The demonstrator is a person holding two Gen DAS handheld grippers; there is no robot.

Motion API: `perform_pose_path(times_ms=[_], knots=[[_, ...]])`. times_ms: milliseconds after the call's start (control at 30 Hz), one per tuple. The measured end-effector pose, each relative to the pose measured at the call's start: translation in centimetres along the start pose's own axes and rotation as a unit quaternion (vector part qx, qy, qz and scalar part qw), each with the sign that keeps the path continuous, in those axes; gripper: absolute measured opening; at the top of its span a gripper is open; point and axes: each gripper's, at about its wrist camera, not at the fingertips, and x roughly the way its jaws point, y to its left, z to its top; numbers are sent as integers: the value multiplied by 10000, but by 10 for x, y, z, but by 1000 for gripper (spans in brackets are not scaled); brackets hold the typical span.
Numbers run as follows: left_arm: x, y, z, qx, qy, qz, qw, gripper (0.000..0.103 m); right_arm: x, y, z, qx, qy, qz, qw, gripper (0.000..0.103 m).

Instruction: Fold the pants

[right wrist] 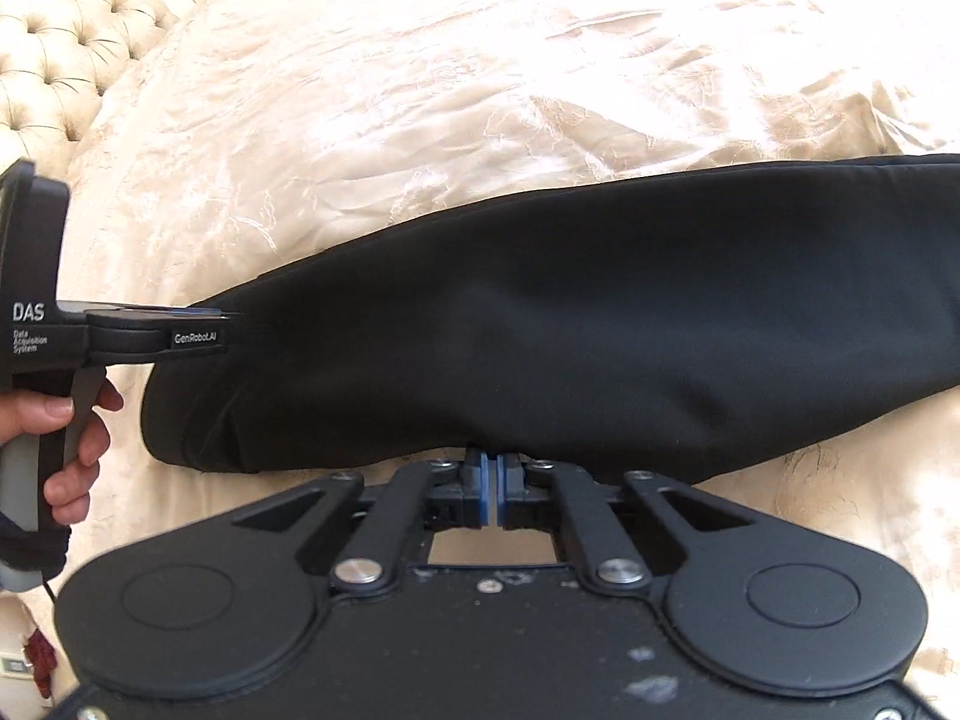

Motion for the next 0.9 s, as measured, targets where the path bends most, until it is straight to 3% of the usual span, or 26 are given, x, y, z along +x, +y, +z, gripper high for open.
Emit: perform_pose_path(times_ms=[133, 233, 433, 567, 633, 733, 900], knots=[[-34, -2, -21, -47, -132, -413, 9990, 22, -18, -8, 10, 217, 234, 289, 9991, 4], [-47, -16, -40, -4, -74, -978, 9952, 22, -27, -18, 13, 549, 396, 486, 9965, 3], [-41, -82, -69, 953, 131, -1709, 9806, 22, -40, -33, 16, 1148, 378, 745, 9899, 2], [-24, -107, -69, 1173, 334, -1713, 9776, 22, -51, -37, 17, 1082, 133, 379, 9933, 4], [-23, -109, -67, 1094, 290, -1614, 9804, 22, -54, -35, 14, 826, 85, 117, 9965, 11], [-19, -99, -53, 835, 268, -1660, 9822, 22, -53, -27, 0, 306, 88, -183, 9993, 17], [-11, -71, -25, 384, 291, -1922, 9802, 22, -37, -14, -26, -170, 273, -230, 9992, 26]])
